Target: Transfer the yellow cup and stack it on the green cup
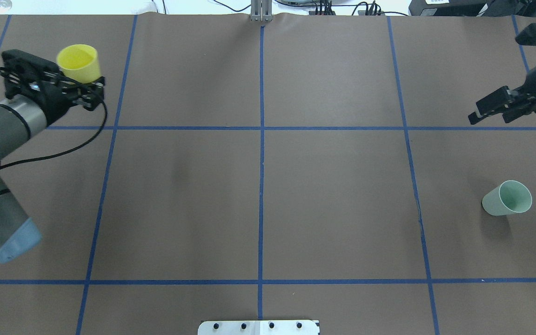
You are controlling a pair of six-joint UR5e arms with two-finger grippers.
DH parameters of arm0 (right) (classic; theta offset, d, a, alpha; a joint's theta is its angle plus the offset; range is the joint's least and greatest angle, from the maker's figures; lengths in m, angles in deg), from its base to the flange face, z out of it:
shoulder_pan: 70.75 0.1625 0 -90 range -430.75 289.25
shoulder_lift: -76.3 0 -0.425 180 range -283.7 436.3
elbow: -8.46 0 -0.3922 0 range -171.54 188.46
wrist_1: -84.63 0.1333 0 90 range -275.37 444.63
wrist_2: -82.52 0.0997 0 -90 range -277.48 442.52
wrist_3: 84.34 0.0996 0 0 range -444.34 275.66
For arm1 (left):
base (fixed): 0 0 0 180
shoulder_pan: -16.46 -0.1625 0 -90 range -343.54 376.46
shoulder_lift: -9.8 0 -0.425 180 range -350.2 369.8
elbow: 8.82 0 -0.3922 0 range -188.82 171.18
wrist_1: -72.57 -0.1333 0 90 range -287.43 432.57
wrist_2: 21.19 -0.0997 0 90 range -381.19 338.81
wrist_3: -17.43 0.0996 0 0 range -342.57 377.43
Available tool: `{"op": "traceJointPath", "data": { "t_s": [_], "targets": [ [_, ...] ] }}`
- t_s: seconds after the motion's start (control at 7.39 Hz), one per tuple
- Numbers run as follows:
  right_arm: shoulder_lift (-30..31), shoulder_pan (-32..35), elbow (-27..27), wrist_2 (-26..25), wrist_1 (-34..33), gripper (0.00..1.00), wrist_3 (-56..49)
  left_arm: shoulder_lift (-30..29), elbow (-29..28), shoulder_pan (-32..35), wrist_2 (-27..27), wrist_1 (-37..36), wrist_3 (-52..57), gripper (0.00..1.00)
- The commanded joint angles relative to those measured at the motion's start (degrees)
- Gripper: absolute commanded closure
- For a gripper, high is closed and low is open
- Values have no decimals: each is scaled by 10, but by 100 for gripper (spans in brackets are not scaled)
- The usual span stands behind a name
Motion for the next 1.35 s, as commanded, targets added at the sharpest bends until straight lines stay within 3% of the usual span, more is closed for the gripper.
{"op": "traceJointPath", "data": {
  "t_s": [0.0,0.14,0.27,0.41,0.54,0.68,0.95,1.08,1.22],
  "targets": [
    [-75,-45,2,-6,0,0,129,-54,5,-67,9,15,-1,100],
    [-97,-61,5,-6,0,0,150,-61,-3,-114,12,25,8,100],
    [-112,-74,9,-9,-1,0,153,-115,-21,-142,87,36,59,100],
    [-113,-85,20,-8,1,0,165,-159,-51,-144,169,36,188,100],
    [-117,-104,30,-9,1,0,179,-235,-96,-147,192,35,198,100],
    [-131,-122,33,-9,1,0,195,-263,-157,-164,194,39,207,100],
    [-143,-149,38,-8,2,0,213,-258,-180,-167,218,104,264,100],
    [-149,-159,37,-8,12,0,217,-264,-185,-167,260,117,265,100],
    [-150,-180,33,-10,44,0,239,-269,-185,-167,263,141,254,100]
  ]
}}
